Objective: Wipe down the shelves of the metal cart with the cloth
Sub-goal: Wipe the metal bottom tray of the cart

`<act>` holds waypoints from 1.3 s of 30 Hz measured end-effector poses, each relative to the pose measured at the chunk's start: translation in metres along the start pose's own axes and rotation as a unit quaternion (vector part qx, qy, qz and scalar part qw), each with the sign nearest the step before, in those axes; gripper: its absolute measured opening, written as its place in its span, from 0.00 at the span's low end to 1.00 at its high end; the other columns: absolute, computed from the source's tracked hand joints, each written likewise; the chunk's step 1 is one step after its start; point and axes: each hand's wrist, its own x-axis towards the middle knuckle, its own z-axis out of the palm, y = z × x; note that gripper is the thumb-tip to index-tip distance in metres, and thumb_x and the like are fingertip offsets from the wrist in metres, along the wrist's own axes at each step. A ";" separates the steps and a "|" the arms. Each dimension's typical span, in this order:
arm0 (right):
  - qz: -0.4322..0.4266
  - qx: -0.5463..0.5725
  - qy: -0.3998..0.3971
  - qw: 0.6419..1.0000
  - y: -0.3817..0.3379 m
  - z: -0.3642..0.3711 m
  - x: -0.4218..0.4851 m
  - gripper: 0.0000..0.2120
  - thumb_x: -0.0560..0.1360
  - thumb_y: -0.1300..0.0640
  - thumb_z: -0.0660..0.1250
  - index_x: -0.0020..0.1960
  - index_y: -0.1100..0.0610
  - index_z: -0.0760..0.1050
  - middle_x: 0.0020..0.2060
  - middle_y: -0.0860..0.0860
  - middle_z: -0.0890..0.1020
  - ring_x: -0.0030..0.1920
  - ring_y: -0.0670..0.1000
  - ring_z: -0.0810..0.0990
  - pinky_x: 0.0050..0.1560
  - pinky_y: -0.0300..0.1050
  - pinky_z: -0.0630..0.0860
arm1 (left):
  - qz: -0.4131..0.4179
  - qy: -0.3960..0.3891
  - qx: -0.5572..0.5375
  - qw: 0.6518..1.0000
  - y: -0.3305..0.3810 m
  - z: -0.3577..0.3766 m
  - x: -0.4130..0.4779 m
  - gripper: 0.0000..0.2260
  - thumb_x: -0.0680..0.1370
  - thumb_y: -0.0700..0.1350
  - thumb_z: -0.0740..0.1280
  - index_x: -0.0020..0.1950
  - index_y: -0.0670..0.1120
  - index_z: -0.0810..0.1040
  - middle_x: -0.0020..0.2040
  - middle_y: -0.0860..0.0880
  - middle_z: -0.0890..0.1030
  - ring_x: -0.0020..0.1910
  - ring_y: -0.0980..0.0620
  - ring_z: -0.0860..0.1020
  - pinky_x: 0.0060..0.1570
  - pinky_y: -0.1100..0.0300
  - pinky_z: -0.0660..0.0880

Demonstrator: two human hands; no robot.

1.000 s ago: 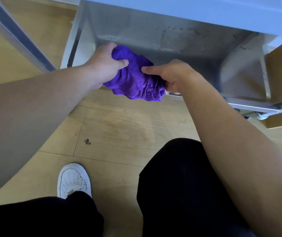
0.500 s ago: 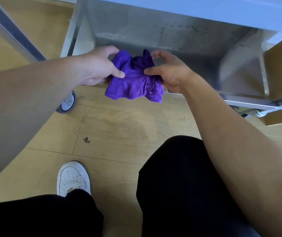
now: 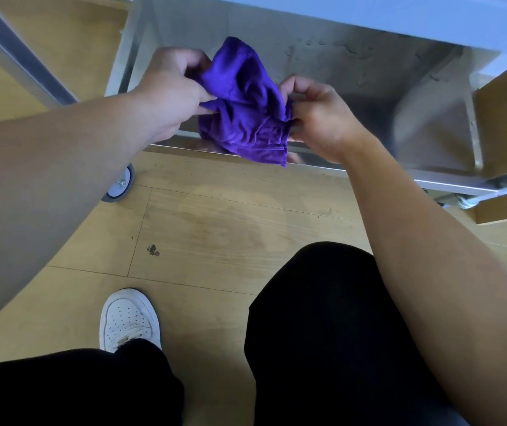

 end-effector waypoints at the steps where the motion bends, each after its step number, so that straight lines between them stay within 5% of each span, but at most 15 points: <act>1: 0.019 0.028 0.012 0.999 0.000 -0.001 0.001 0.13 0.69 0.68 0.55 0.42 0.57 0.77 0.39 0.56 0.78 0.40 0.56 0.76 0.44 0.54 0.75 | 0.002 -0.002 -0.012 1.000 0.001 0.001 0.000 0.13 0.72 0.28 0.69 0.38 0.45 0.76 0.44 0.43 0.78 0.53 0.42 0.81 0.46 0.56 0.82; 5: 0.101 0.144 0.053 0.983 -0.006 -0.004 0.007 0.19 0.68 0.53 0.58 0.53 0.63 0.73 0.50 0.60 0.77 0.52 0.60 0.78 0.60 0.64 0.74 | 0.014 0.002 -0.021 1.000 0.003 0.006 0.002 0.10 0.72 0.29 0.71 0.40 0.44 0.79 0.42 0.46 0.80 0.47 0.47 0.83 0.46 0.60 0.81; 7: 0.055 0.047 0.066 0.995 -0.006 -0.001 0.005 0.17 0.71 0.49 0.67 0.51 0.61 0.73 0.45 0.54 0.80 0.47 0.55 0.80 0.51 0.56 0.78 | 0.030 -0.004 -0.011 0.999 0.002 0.007 0.004 0.10 0.72 0.30 0.72 0.40 0.46 0.81 0.42 0.47 0.81 0.45 0.49 0.83 0.47 0.60 0.81; 10: -0.015 -0.047 0.081 0.995 -0.003 0.000 0.001 0.19 0.69 0.61 0.76 0.54 0.56 0.71 0.47 0.55 0.81 0.42 0.52 0.82 0.41 0.45 0.79 | 0.053 -0.012 0.028 0.998 0.000 0.008 0.005 0.16 0.71 0.28 0.70 0.37 0.51 0.83 0.46 0.49 0.84 0.47 0.51 0.83 0.49 0.62 0.80; 15: -0.112 -0.178 0.189 0.959 -0.006 -0.011 0.001 0.20 0.67 0.67 0.73 0.56 0.54 0.77 0.51 0.50 0.82 0.50 0.46 0.81 0.49 0.38 0.80 | 0.094 0.006 0.090 0.991 0.002 0.006 0.005 0.18 0.73 0.29 0.67 0.38 0.54 0.80 0.53 0.49 0.83 0.50 0.55 0.82 0.51 0.69 0.76; 18: -0.086 -0.324 0.191 0.923 0.002 -0.017 -0.002 0.20 0.65 0.64 0.69 0.56 0.51 0.78 0.52 0.48 0.78 0.53 0.47 0.78 0.53 0.35 0.76 | 0.087 0.029 0.150 0.984 -0.002 0.002 0.005 0.18 0.75 0.29 0.62 0.44 0.53 0.80 0.57 0.49 0.80 0.53 0.55 0.80 0.46 0.75 0.74; 22: 0.019 -0.459 0.134 0.878 0.003 -0.014 -0.009 0.22 0.66 0.50 0.65 0.60 0.45 0.77 0.54 0.45 0.80 0.55 0.51 0.78 0.60 0.52 0.74 | 0.077 -0.009 0.259 0.963 -0.019 0.005 -0.002 0.16 0.78 0.31 0.58 0.57 0.48 0.79 0.58 0.52 0.78 0.54 0.55 0.77 0.45 0.74 0.70; 24: -0.020 -0.498 0.199 0.844 -0.005 -0.011 -0.004 0.15 0.72 0.49 0.61 0.56 0.47 0.79 0.51 0.47 0.82 0.53 0.54 0.79 0.59 0.50 0.73 | 0.097 -0.020 0.311 0.945 -0.025 0.012 -0.009 0.13 0.80 0.36 0.59 0.60 0.46 0.79 0.54 0.52 0.77 0.44 0.60 0.77 0.35 0.77 0.68; 26: -0.050 -0.537 0.215 0.814 -0.005 -0.001 0.006 0.13 0.77 0.52 0.56 0.51 0.52 0.78 0.47 0.52 0.82 0.49 0.57 0.79 0.53 0.48 0.74 | 0.147 -0.041 0.361 0.920 -0.029 0.019 -0.014 0.11 0.80 0.38 0.60 0.57 0.43 0.80 0.51 0.49 0.78 0.39 0.59 0.76 0.39 0.72 0.69; 28: -0.009 -0.566 0.154 0.810 0.008 0.011 0.016 0.17 0.80 0.46 0.53 0.60 0.51 0.74 0.57 0.54 0.79 0.60 0.59 0.75 0.61 0.55 0.72 | 0.192 -0.072 0.403 0.892 -0.036 0.026 -0.015 0.10 0.79 0.40 0.61 0.50 0.42 0.83 0.52 0.45 0.79 0.45 0.49 0.79 0.49 0.56 0.75; 31: 0.055 -0.612 0.082 0.785 0.034 0.011 0.023 0.29 0.79 0.35 0.49 0.77 0.42 0.53 0.77 0.47 0.56 0.77 0.58 0.50 0.73 0.67 0.51 | 0.192 -0.069 0.443 0.873 -0.046 0.037 -0.018 0.11 0.79 0.44 0.61 0.47 0.48 0.83 0.60 0.44 0.76 0.55 0.41 0.76 0.53 0.48 0.75; 39: 0.138 -0.577 0.239 0.769 0.041 -0.060 0.026 0.31 0.74 0.38 0.55 0.76 0.39 0.53 0.79 0.47 0.50 0.77 0.63 0.45 0.72 0.71 0.47 | 0.240 -0.002 0.429 0.871 -0.075 0.043 -0.017 0.12 0.81 0.43 0.59 0.55 0.45 0.81 0.61 0.44 0.76 0.59 0.40 0.75 0.54 0.48 0.74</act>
